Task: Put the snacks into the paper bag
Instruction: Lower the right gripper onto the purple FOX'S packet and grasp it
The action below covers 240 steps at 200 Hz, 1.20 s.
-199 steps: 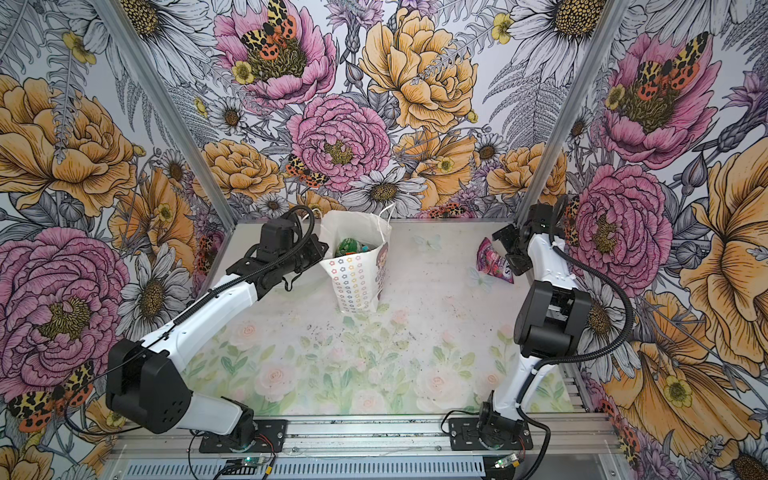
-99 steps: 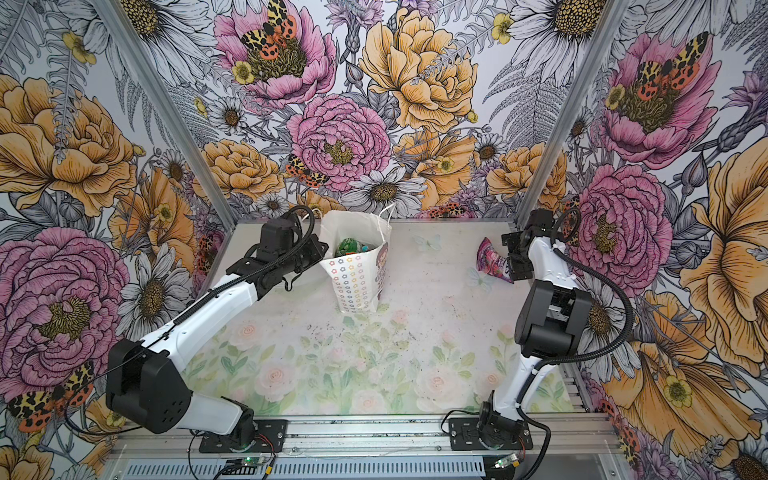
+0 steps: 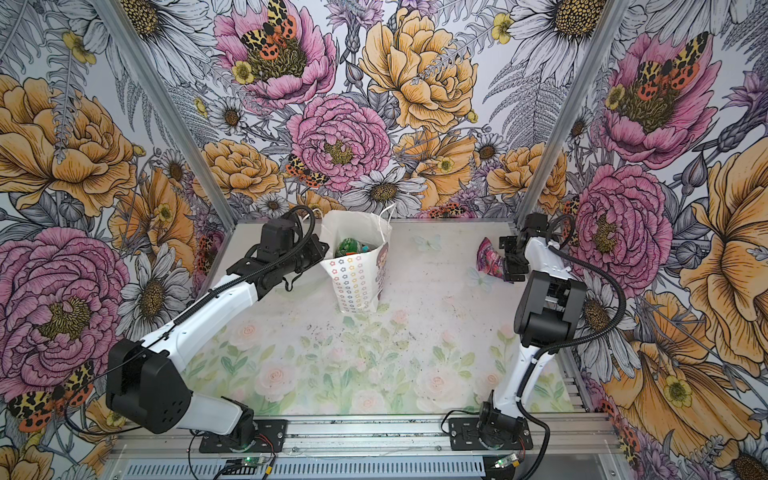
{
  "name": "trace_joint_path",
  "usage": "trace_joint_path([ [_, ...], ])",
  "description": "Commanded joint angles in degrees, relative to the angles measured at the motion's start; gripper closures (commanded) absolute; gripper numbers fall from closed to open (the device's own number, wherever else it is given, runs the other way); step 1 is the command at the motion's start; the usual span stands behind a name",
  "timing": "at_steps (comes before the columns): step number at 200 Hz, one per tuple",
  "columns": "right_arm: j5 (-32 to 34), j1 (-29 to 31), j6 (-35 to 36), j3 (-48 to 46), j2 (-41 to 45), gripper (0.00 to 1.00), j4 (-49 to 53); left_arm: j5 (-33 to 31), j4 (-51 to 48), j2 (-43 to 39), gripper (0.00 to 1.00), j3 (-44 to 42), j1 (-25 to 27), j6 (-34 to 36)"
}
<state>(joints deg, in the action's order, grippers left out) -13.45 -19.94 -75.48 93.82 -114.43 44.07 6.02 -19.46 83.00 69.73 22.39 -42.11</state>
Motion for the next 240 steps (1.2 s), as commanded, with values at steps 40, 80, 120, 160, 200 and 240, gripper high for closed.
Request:
trace_joint_path([
  [40, -1.2, 0.2, -1.9, 4.4, -4.7, 0.0, -1.8, -1.4, 1.9, -1.0, 1.0, 1.5, 0.7, -0.2],
  [80, -1.2, 0.6, -2.7, 6.6, -7.8, 0.0, -1.9, -1.7, 1.6, -1.7, 1.0, 1.3, 0.6, -0.1],
  [120, -1.4, 1.0, -3.4, 7.3, -9.9, 0.0, -2.2, -2.0, 1.6, -2.0, 1.0, 1.4, 0.8, -0.1],
  [160, -2.6, 1.2, -3.1, 7.8, -12.2, 0.04, -3.4, -2.1, 1.5, -2.3, 1.0, 1.0, 0.7, 0.0],
  [200, -3.1, 1.7, -1.2, 5.6, -11.8, 0.2, -6.6, -2.2, 1.5, -2.8, 1.0, 0.5, 0.7, 0.1],
  [240, -3.8, 1.7, 0.3, 0.9, -9.2, 0.36, -12.2, -2.3, 1.4, -3.1, 1.0, 0.4, 0.6, 0.1],
])
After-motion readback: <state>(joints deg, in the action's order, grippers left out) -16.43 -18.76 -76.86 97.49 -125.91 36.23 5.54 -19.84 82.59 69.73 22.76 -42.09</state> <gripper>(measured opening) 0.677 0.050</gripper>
